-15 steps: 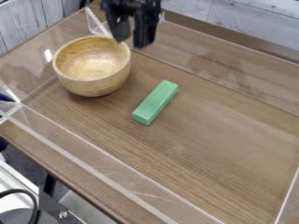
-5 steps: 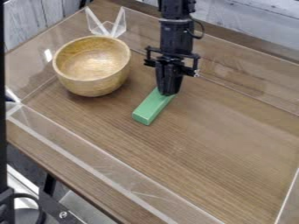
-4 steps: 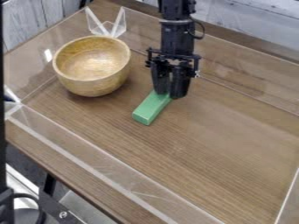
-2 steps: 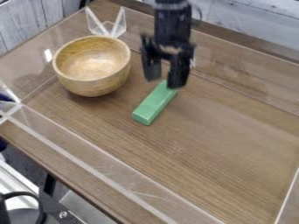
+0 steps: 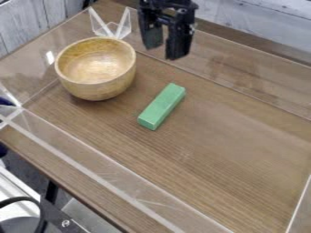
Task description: Remove the green block from inside the brown bowl and put it on the table
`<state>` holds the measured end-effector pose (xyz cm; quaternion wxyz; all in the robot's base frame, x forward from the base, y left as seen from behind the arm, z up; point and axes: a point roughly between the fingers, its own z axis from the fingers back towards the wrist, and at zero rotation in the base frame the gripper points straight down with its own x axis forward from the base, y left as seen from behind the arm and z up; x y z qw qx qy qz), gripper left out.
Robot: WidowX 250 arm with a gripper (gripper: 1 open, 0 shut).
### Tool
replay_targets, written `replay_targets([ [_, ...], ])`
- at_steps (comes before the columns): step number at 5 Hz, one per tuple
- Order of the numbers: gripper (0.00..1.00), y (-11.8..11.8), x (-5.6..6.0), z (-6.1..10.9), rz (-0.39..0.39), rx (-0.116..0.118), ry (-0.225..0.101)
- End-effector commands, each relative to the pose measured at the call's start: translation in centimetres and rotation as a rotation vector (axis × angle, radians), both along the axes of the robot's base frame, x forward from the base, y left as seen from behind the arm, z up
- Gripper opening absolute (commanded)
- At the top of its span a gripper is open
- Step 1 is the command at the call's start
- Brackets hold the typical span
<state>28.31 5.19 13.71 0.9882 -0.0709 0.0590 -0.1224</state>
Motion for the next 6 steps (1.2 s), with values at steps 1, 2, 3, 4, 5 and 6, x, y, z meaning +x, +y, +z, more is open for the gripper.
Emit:
replay_targets([
  [1,1.00,1.3,1.0,1.4,-0.012,0.009,-0.097],
  [2,1.00,2.1,1.8,0.3,-0.044,-0.006,-0.118],
  [3,1.00,2.3,2.0,-0.2,0.088,-0.047,-0.094],
  [4,1.00,2.2,2.0,-0.7,0.185,-0.085,-0.064],
  [5,1.00,2.4,1.8,-1.8,0.269,-0.083,-0.032],
  [6,1.00,2.4,1.6,-2.8,0.336,-0.070,-0.006],
])
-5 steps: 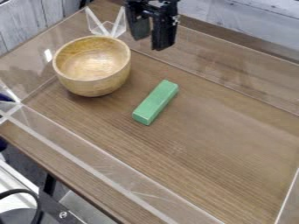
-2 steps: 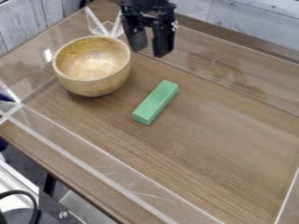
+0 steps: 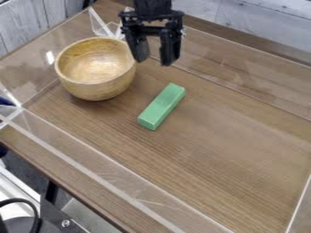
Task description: Remove the green block from inside the brown bowl and put it on the table
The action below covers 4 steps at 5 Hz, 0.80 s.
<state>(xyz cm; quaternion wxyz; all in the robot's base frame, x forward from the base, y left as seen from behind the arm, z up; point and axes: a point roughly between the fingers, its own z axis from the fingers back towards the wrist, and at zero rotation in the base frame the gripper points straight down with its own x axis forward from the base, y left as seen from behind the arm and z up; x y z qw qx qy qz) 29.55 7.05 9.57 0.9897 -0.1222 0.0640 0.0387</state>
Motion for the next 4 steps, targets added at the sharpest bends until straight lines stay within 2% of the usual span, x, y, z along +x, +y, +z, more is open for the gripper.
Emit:
replay_targets([
  [1,0.00,-0.2,-0.2,0.2,0.063,0.055,-0.074],
  [2,1.00,-1.1,-0.7,1.9,0.079,0.067,-0.141],
  [3,1.00,-1.2,-1.2,1.5,0.080,0.077,-0.176],
  [4,1.00,-1.3,-1.4,-0.4,0.089,0.101,-0.180],
])
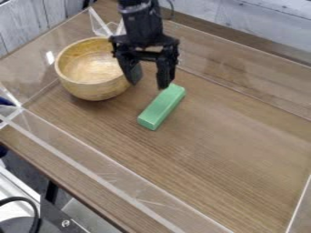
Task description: Remove the green block from inside the brown bowl and put it on the table
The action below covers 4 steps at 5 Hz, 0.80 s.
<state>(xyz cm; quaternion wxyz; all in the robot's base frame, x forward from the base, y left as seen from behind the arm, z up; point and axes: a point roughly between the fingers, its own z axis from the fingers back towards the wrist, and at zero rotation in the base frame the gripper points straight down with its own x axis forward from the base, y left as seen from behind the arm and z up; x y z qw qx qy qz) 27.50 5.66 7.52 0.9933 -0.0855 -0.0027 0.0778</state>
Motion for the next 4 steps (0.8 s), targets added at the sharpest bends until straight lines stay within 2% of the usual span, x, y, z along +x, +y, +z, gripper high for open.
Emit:
replay_targets([
  [1,1.00,0.0,2.5,1.5,0.054,0.014,-0.048],
  [2,1.00,-0.2,4.1,0.8,0.116,0.011,-0.030],
  [3,1.00,0.1,4.8,1.8,0.074,0.034,-0.040],
  [4,1.00,0.1,5.0,3.4,0.007,0.063,-0.049],
])
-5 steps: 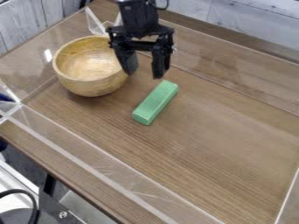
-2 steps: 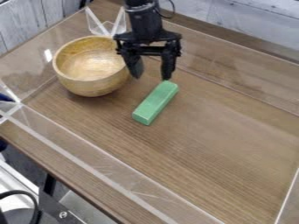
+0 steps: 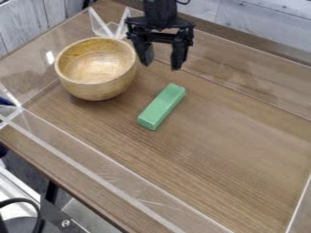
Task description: Remove the green block from inside the brown bowl and put it on the table
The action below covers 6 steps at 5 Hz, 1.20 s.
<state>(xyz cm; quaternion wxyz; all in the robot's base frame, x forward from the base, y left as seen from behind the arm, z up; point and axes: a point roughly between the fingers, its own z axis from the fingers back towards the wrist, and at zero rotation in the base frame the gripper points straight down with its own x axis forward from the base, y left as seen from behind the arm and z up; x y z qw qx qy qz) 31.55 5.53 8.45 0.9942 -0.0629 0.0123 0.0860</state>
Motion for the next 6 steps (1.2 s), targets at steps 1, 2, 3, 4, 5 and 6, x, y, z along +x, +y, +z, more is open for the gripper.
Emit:
replay_targets([
  [1,1.00,-0.2,0.7,5.3,-0.093,-0.022,-0.118],
  [2,1.00,-0.4,0.4,7.7,-0.170,-0.054,-0.137],
  [3,1.00,0.5,-0.4,7.4,-0.199,-0.045,-0.139],
  [4,1.00,1.1,-0.6,6.5,-0.208,-0.040,-0.118],
  [5,1.00,2.4,-0.3,5.5,-0.205,-0.019,-0.077],
  [6,1.00,3.6,-0.1,4.8,-0.171,-0.003,-0.052],
])
